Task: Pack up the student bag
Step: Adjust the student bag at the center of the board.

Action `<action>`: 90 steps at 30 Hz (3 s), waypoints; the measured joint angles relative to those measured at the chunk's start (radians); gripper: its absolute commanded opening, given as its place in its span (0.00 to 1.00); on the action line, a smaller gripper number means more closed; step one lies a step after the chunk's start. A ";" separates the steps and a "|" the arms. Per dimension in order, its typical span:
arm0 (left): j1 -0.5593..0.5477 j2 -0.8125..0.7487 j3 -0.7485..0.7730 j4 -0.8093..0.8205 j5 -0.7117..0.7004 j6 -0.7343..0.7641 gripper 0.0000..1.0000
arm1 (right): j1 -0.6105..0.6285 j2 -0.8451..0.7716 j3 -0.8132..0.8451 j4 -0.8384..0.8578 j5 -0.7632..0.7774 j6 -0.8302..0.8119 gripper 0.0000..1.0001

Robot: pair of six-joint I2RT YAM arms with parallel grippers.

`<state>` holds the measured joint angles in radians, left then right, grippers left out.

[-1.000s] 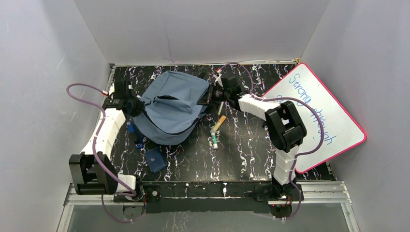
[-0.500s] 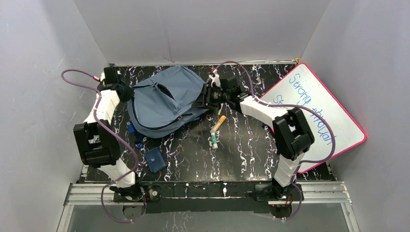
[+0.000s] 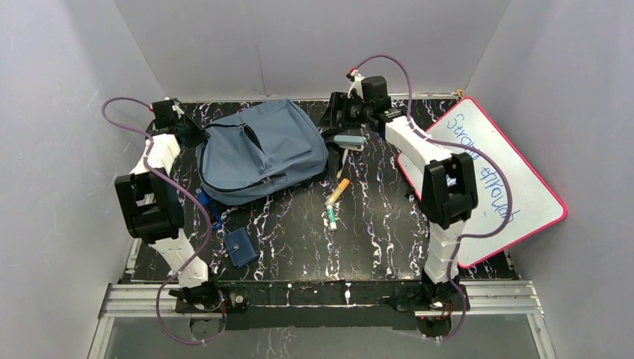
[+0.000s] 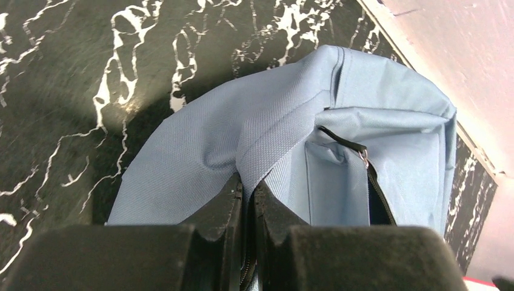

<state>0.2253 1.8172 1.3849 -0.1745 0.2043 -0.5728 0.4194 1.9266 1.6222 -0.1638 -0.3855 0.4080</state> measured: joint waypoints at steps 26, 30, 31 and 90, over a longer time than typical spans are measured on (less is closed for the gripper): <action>0.001 0.216 0.247 0.040 0.326 0.120 0.00 | 0.071 0.149 -0.025 -0.043 -0.066 -0.047 0.58; 0.006 0.156 0.114 0.044 0.250 0.103 0.00 | 0.078 0.114 -0.030 -0.047 -0.012 -0.069 0.53; 0.008 0.135 0.080 0.046 0.234 0.094 0.00 | 0.077 0.114 -0.022 -0.053 -0.006 -0.073 0.52; -0.718 -0.493 -0.387 0.037 -0.026 -0.071 0.42 | 0.062 -0.457 -0.652 -0.143 0.375 0.094 0.74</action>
<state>-0.4931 1.3239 0.9977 -0.1371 0.1780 -0.6434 0.4816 1.4696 0.9699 -0.3065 -0.0105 0.5022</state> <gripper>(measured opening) 0.446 0.732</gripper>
